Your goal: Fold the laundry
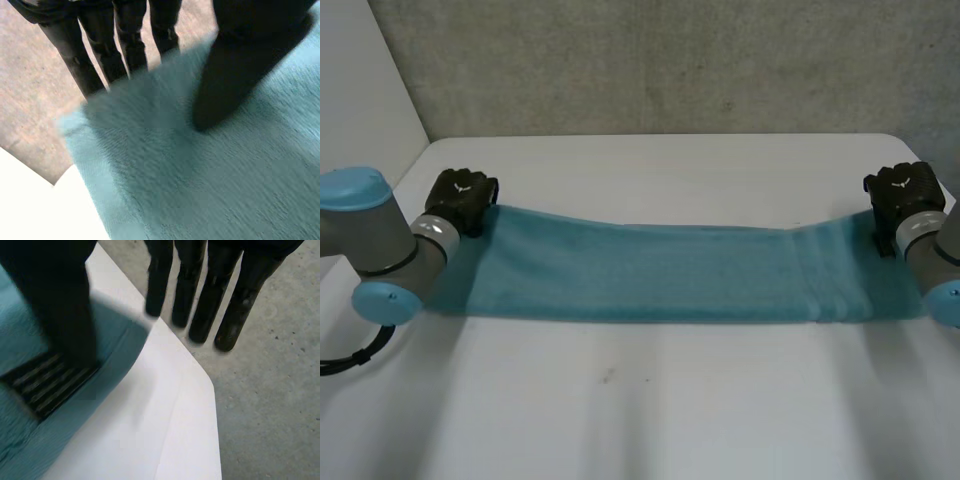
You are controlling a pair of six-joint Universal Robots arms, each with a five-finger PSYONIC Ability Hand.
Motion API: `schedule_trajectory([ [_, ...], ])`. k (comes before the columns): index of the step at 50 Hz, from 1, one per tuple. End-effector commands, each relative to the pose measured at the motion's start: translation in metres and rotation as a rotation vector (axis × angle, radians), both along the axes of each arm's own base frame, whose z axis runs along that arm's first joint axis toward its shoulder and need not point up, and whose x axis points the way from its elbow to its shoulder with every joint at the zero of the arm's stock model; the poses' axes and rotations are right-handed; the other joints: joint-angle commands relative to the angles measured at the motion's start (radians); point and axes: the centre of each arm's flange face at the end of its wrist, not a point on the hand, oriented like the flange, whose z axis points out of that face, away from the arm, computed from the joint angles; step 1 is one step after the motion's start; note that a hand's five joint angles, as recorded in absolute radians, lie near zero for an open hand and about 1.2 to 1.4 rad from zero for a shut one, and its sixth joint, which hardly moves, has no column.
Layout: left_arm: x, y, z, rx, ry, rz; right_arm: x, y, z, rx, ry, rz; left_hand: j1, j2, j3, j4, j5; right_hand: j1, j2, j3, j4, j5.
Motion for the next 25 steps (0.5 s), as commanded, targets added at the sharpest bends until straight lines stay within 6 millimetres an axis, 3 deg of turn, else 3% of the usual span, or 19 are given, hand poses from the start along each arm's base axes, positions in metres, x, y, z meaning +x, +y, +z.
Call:
schedule_trajectory([
  [1, -0.013, 0.011, 0.002, -0.039, 0.005, -0.03, -0.002, 0.003, 0.002, -0.009, -0.029, -0.056, -0.654, -0.682, -0.686, -0.683, -0.685, -0.463, -0.631, -0.641, -0.644, -0.65],
  [5, -0.015, 0.019, 0.007, -0.034, 0.005, -0.035, -0.004, 0.008, 0.02, -0.03, -0.065, -0.061, -0.654, -0.682, -0.686, -0.683, -0.685, -0.463, -0.631, -0.641, -0.644, -0.65],
  [7, -0.013, 0.028, 0.014, -0.03, 0.003, -0.033, -0.008, 0.019, 0.046, -0.069, -0.087, -0.065, -0.654, -0.682, -0.686, -0.683, -0.685, -0.463, -0.631, -0.641, -0.644, -0.65],
  [10, -0.013, 0.034, 0.02, -0.028, 0.004, -0.033, -0.008, 0.026, 0.054, -0.072, -0.094, -0.056, -0.654, -0.682, -0.686, -0.683, -0.685, -0.463, -0.631, -0.641, -0.644, -0.65],
  [12, -0.01, 0.048, 0.033, -0.031, 0.008, -0.034, -0.005, 0.043, 0.061, -0.044, -0.096, -0.016, -0.654, -0.682, -0.686, -0.683, -0.685, -0.463, -0.631, -0.641, -0.644, -0.65],
  [16, -0.006, 0.066, 0.046, -0.029, 0.019, -0.035, -0.003, 0.065, 0.063, 0.03, -0.095, 0.038, -0.654, -0.682, -0.686, -0.683, -0.685, -0.463, -0.631, -0.641, -0.644, -0.65],
  [18, -0.005, 0.076, 0.052, -0.031, 0.022, -0.034, -0.012, 0.081, 0.058, 0.126, -0.104, 0.046, -0.654, -0.682, -0.686, -0.683, -0.685, -0.463, -0.631, -0.641, -0.644, -0.65],
  [20, -0.001, 0.095, 0.058, -0.02, 0.029, -0.033, -0.021, 0.087, 0.052, 0.176, -0.111, 0.033, -0.654, -0.682, -0.686, -0.683, -0.685, -0.463, -0.631, -0.641, -0.644, -0.65],
  [21, -0.001, 0.095, 0.058, -0.02, 0.029, -0.033, -0.021, 0.087, 0.052, 0.176, -0.111, 0.033, -0.654, -0.682, -0.686, -0.683, -0.685, -0.463, -0.631, -0.641, -0.644, -0.65],
  [25, 0.003, 0.12, 0.061, 0.017, 0.085, -0.025, -0.038, 0.1, 0.037, 0.266, -0.131, 0.012, -0.654, -0.682, -0.686, -0.683, -0.685, -0.271, -0.44, -0.45, -0.453, -0.459],
])
